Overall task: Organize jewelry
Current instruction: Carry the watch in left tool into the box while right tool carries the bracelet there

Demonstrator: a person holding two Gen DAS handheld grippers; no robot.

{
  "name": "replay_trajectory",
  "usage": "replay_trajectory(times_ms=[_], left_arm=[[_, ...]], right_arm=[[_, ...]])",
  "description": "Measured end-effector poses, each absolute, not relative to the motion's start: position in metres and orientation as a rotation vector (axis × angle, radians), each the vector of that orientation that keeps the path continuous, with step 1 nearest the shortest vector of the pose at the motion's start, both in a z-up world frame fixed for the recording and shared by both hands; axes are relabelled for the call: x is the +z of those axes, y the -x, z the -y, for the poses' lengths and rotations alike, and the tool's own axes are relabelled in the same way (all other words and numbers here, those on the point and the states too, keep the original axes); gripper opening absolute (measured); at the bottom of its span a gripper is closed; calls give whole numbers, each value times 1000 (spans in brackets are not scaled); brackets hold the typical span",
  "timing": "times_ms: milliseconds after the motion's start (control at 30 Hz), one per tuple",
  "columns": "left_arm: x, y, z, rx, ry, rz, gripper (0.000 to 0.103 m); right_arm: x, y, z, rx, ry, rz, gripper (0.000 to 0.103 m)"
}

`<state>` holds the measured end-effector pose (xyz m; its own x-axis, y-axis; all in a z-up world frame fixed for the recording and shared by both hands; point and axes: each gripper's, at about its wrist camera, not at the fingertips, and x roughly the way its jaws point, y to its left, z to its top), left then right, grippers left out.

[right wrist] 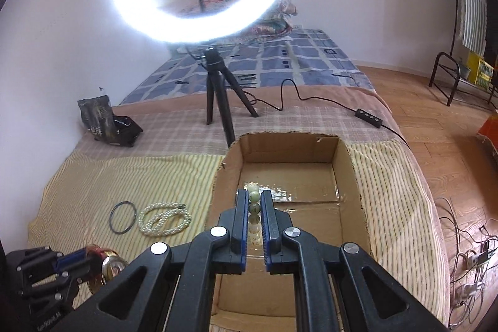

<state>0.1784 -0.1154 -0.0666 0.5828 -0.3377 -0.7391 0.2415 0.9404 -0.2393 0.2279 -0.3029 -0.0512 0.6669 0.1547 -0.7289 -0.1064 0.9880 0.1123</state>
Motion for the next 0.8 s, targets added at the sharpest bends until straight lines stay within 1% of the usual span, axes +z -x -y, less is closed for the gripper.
replay_trajectory(times_ms=[400,733,767,800], left_arm=[[-84,-202,169,-390,147,-934,7],[-100,-213,192,-408,137,-974,7],[-99,-212,194,-411,131,-968,7],[-98,-211,196,-408,118,-955,10]], right_arm=[[-73,-249,337,113,-100,-873,5],[-81,-256,350,108,-141,-895,5],[-82,-257,350,107,-139,-895,6],[-82,-257,350,108,-136,-894,6]])
